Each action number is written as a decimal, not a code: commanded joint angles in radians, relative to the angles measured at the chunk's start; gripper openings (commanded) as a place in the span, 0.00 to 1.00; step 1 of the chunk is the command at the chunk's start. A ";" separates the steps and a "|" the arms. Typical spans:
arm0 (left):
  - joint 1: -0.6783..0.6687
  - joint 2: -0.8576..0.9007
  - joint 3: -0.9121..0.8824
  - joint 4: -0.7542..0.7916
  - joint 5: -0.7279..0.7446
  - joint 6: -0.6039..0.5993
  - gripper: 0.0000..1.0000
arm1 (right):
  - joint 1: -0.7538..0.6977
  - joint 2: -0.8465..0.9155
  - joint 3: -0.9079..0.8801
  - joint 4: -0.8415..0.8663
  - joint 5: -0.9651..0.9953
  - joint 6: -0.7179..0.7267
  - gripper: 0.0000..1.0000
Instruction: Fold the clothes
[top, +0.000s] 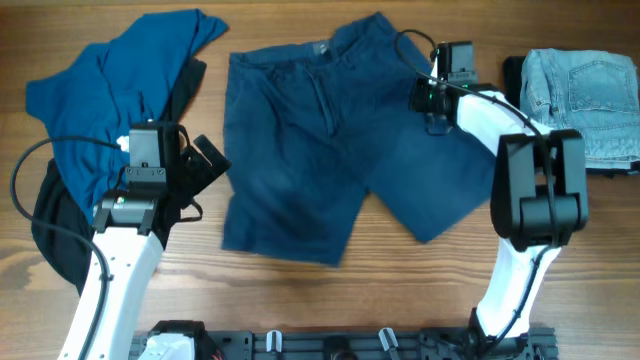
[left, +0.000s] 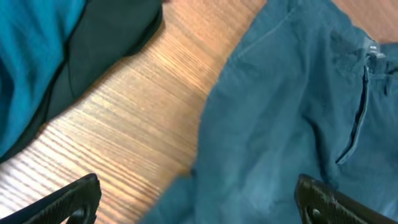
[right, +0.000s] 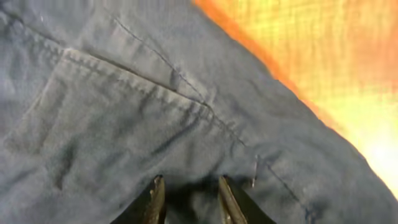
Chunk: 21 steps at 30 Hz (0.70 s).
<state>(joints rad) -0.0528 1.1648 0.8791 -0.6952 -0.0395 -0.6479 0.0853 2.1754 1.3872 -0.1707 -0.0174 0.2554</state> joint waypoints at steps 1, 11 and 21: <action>0.005 0.010 0.010 0.008 -0.014 0.016 1.00 | -0.030 0.170 -0.042 0.036 0.075 -0.060 0.33; 0.005 0.010 0.010 0.054 -0.015 0.017 1.00 | -0.058 0.085 0.417 -0.483 -0.029 -0.098 1.00; 0.006 0.010 0.010 0.148 -0.023 0.210 1.00 | 0.104 -0.038 0.620 -1.077 -0.353 -0.122 0.99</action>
<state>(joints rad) -0.0528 1.1671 0.8795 -0.5632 -0.0479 -0.5419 0.0940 2.1616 1.9930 -1.1751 -0.2810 0.1585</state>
